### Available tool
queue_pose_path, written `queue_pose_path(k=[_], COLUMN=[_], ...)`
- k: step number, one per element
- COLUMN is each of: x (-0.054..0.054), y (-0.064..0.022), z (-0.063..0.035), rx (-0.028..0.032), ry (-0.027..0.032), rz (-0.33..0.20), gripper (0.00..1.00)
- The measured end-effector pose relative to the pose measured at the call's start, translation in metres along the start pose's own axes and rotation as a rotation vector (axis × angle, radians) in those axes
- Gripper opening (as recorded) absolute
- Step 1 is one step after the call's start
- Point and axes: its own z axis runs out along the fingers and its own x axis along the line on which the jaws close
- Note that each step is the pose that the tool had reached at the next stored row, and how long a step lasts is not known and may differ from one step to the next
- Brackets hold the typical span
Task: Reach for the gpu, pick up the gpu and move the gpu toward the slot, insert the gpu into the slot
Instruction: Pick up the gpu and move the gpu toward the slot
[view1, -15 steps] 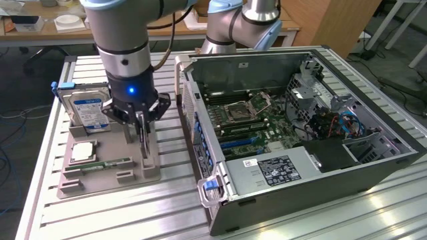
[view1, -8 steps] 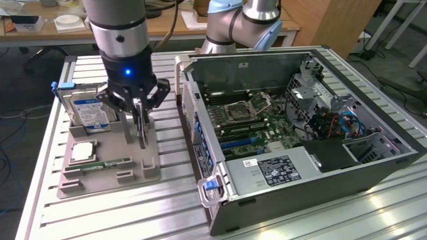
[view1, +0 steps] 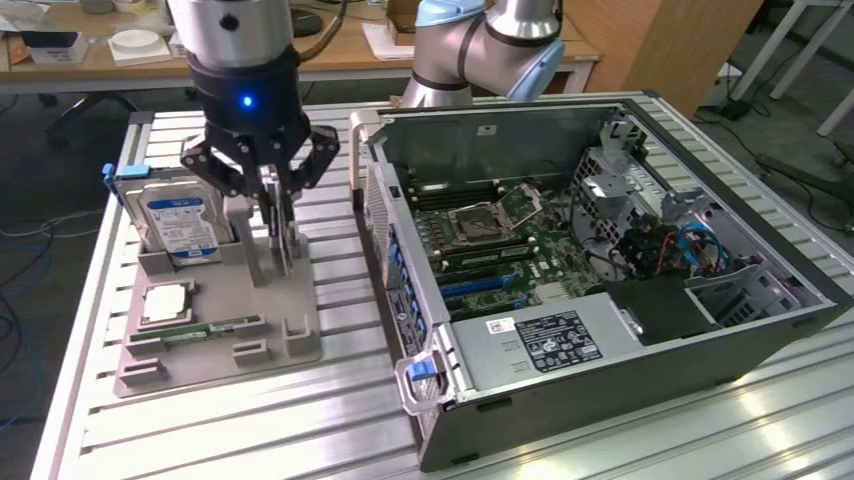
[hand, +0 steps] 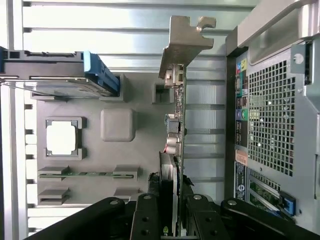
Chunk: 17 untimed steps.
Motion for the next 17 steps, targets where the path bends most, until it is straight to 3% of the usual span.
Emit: queue_pose_path(k=[14, 16, 17], x=[-0.001, -0.002, -0.002], y=[0.0027, 0.0028, 0.0029], z=[-0.0635, -0.0679, -0.0679], rx=[0.0000, -0.0005, -0.0020], ry=[0.0002, 0.0043, 0.0132], rz=[0.000, 0.000, 0.000], gripper=[0.26, 0.26, 0.26])
